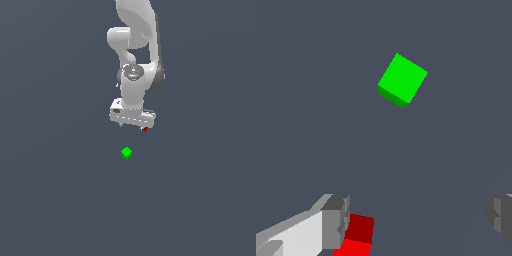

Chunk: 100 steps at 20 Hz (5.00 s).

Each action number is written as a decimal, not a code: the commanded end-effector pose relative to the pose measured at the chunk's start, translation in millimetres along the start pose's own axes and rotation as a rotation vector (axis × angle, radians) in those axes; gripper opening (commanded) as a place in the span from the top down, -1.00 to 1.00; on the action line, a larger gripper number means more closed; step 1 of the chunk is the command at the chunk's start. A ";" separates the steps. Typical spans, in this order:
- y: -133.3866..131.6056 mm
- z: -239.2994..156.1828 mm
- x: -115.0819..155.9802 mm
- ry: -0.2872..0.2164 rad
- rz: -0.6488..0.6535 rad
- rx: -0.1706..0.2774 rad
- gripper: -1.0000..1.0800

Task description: Stack the red cube on top of the green cube.

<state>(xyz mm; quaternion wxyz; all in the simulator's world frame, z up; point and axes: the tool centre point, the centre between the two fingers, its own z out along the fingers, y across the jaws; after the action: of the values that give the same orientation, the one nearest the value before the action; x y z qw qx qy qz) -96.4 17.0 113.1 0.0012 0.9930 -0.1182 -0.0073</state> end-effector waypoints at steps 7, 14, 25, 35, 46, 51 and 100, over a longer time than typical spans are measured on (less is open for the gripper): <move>-27.6 24.2 -57.7 0.008 0.105 0.003 -0.92; -46.2 37.6 -86.2 0.012 0.161 0.005 -0.92; -56.2 44.0 -97.8 0.013 0.185 0.005 -0.92; -56.3 67.0 -98.3 0.014 0.186 0.005 -0.92; -56.7 93.5 -98.0 0.014 0.187 0.005 -0.92; -56.7 93.5 -98.0 0.014 0.187 0.005 1.00; -44.5 6.2 -62.9 0.015 0.187 0.005 1.00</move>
<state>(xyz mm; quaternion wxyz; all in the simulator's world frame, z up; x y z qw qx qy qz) -154.2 79.5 109.8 0.0004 0.9777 -0.2101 0.0001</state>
